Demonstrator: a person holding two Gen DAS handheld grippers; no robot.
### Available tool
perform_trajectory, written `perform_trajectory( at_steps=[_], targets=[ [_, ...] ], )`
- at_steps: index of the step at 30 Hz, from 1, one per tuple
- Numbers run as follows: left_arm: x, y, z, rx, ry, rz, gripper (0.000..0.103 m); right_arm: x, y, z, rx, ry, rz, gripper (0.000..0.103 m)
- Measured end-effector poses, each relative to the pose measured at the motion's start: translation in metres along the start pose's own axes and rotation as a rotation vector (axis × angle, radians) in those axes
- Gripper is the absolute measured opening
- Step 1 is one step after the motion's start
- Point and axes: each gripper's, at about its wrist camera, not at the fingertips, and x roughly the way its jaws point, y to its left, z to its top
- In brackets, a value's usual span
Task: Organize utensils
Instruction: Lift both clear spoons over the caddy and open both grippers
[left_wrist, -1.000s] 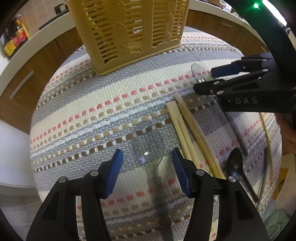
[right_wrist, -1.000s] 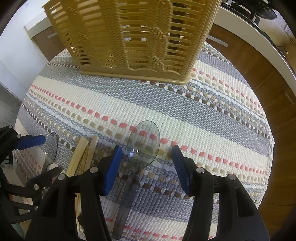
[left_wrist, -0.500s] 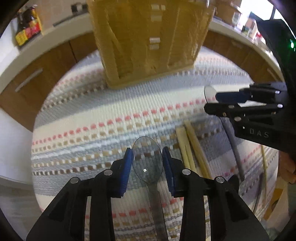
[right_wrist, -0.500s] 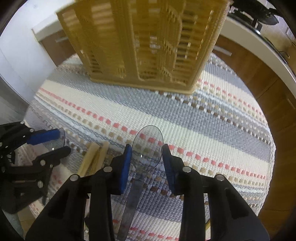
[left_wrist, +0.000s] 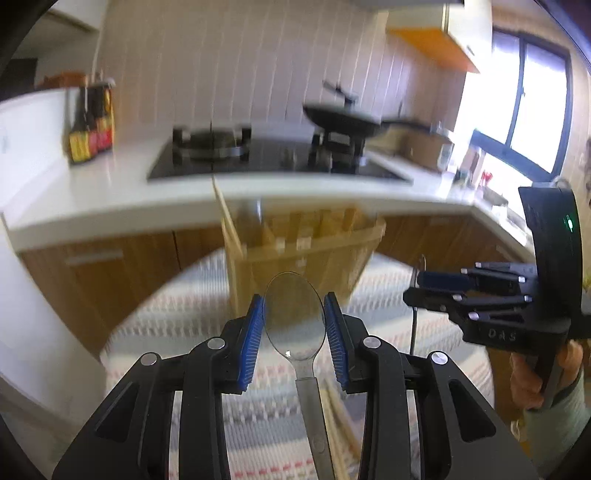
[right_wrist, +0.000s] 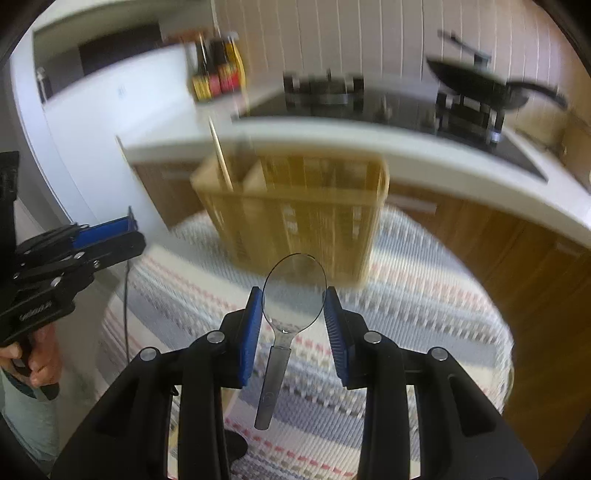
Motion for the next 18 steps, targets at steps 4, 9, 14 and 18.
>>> perform_trajectory(
  at_steps=[4, 9, 14, 18],
  targets=[
    [-0.019, -0.007, 0.033, -0.001, -0.11, -0.002, 0.031, -0.031, 0.004, 0.029, -0.02, -0.116, 0.005, 0.031],
    [-0.03, -0.006, 0.078, 0.003, -0.252, 0.044, 0.031, -0.046, 0.004, 0.063, -0.052, -0.234, -0.019, 0.031],
    [-0.026, -0.007, 0.108, 0.019, -0.341, 0.092, 0.031, -0.058, -0.002, 0.098, -0.039, -0.355, -0.082, 0.031],
    [-0.01, -0.008, 0.119, 0.047, -0.414, 0.17, 0.031, -0.056, -0.011, 0.116, 0.004, -0.453, -0.234, 0.031]
  ],
)
